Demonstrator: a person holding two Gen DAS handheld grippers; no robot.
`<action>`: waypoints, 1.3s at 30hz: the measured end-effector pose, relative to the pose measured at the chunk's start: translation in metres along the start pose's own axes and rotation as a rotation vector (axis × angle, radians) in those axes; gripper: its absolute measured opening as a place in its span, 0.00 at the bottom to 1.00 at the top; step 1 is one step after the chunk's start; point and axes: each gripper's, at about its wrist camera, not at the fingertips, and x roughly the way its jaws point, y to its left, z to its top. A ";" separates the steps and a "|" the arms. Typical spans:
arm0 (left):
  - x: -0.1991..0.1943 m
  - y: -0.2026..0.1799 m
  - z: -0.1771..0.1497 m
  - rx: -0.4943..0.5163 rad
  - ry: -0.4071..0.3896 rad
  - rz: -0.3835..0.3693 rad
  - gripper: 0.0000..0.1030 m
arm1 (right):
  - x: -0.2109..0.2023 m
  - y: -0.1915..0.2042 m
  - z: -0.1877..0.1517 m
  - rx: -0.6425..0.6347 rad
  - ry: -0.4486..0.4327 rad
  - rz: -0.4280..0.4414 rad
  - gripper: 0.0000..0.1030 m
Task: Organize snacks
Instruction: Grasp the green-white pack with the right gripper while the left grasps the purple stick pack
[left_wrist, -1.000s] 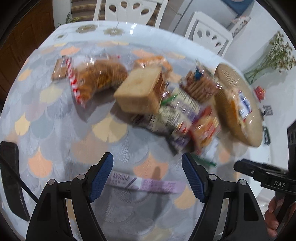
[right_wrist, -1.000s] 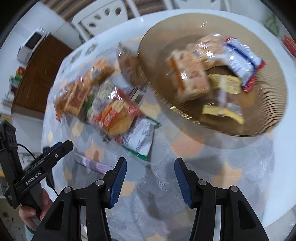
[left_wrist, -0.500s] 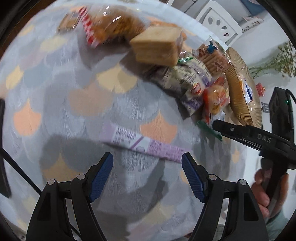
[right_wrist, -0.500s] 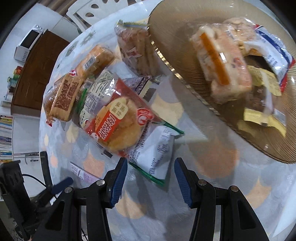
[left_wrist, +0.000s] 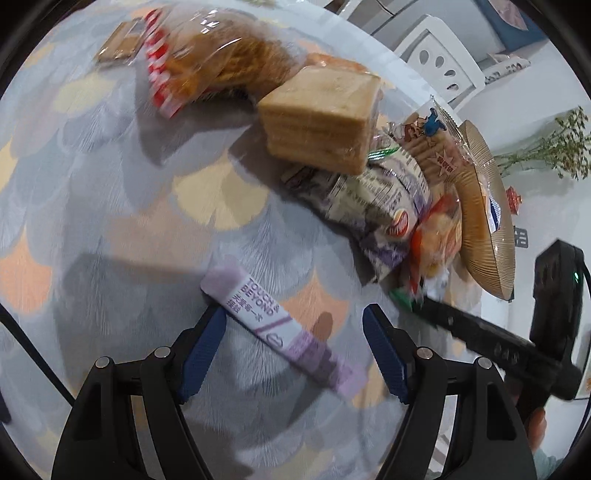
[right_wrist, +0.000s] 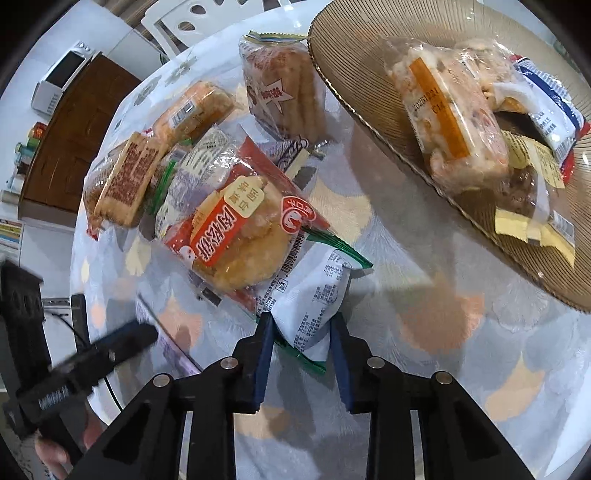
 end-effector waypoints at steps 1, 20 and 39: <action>0.001 -0.004 0.002 0.017 -0.010 0.007 0.72 | -0.001 -0.001 -0.003 -0.005 0.003 -0.002 0.27; 0.013 -0.043 -0.018 0.259 0.023 0.244 0.72 | -0.030 -0.038 -0.056 -0.069 0.088 -0.098 0.27; -0.024 0.016 -0.018 0.182 0.028 0.240 0.64 | -0.029 -0.057 -0.025 0.100 0.103 -0.022 0.51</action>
